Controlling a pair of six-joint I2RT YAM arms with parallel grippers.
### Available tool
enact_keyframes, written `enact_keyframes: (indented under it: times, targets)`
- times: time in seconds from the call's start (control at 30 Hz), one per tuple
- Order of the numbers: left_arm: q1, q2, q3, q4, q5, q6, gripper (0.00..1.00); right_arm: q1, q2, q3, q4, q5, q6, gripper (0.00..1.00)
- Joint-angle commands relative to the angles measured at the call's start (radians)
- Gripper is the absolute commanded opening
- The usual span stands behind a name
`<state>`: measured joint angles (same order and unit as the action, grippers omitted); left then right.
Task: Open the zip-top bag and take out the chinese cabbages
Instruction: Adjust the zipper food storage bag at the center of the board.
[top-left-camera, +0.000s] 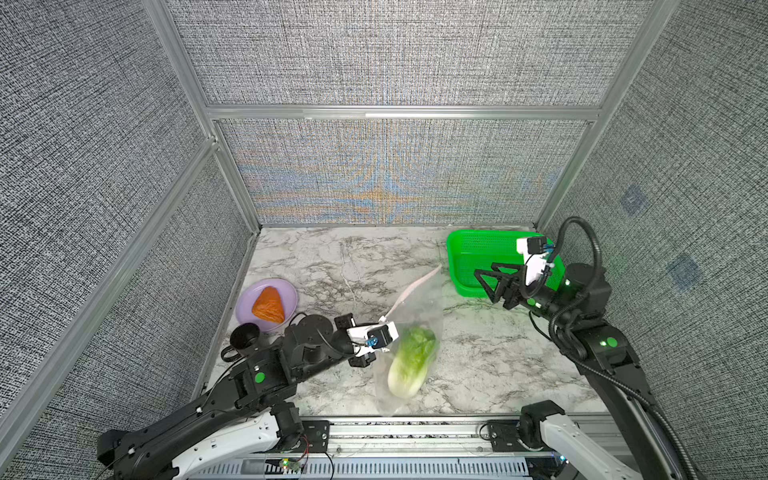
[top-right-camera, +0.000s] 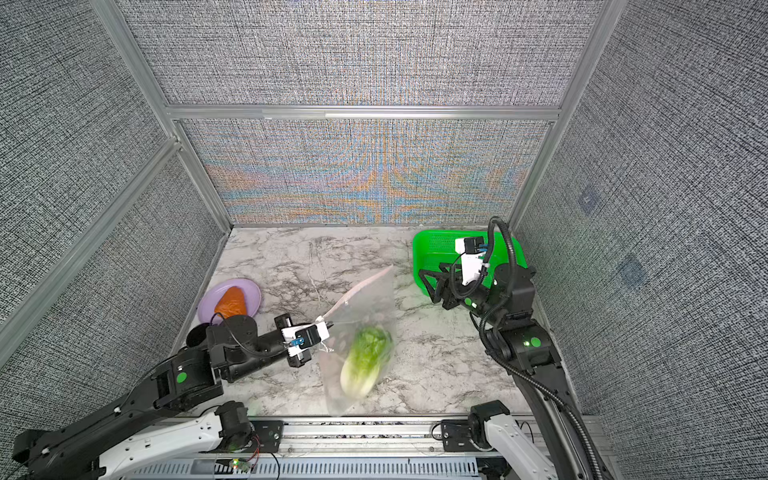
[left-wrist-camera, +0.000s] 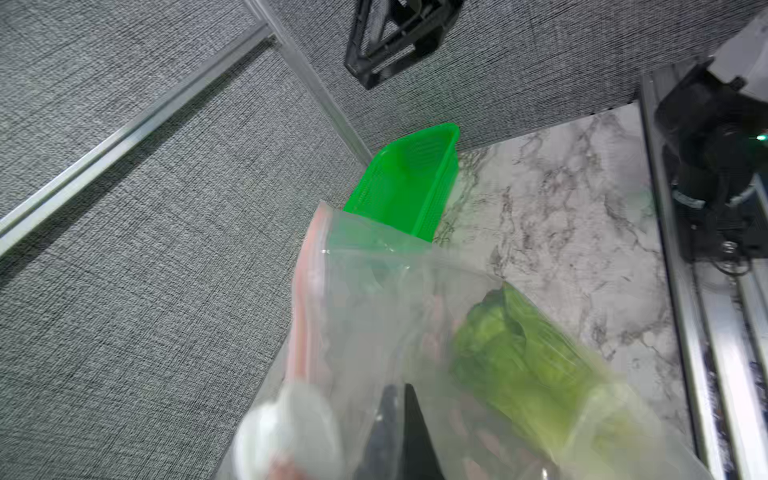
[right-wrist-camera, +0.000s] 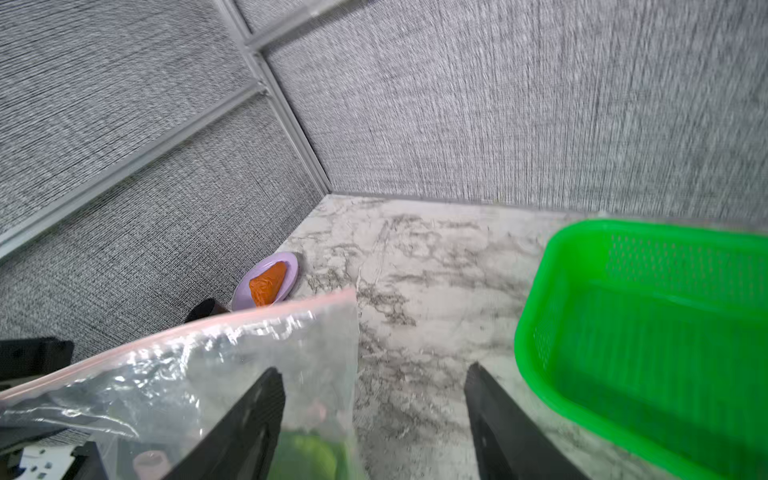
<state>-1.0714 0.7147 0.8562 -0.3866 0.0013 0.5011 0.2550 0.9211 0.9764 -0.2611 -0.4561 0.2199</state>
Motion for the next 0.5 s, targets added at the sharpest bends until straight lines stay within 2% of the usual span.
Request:
enact_keyframes:
  times: [0.0,0.1,0.2,0.33,0.47]
  targets:
    - [0.023,-0.030,-0.024,-0.089,0.174,-0.050,0.00,0.049,-0.068,-0.040,0.168,0.002,-0.213,0.72]
    - [0.038,-0.056,-0.058,-0.025,0.240,-0.078,0.00,0.080,-0.121,-0.090,0.271,-0.068,-0.320,0.72]
    - [0.048,-0.049,-0.057,-0.005,0.289,-0.086,0.00,0.092,-0.087,-0.068,0.255,-0.221,-0.411,0.72]
    - [0.063,-0.026,-0.041,-0.006,0.354,-0.088,0.00,0.116,0.040,0.014,0.094,-0.497,-0.574,0.75]
    - [0.071,-0.012,-0.030,-0.015,0.397,-0.095,0.00,0.200,0.153,0.125,-0.116,-0.565,-0.784,0.82]
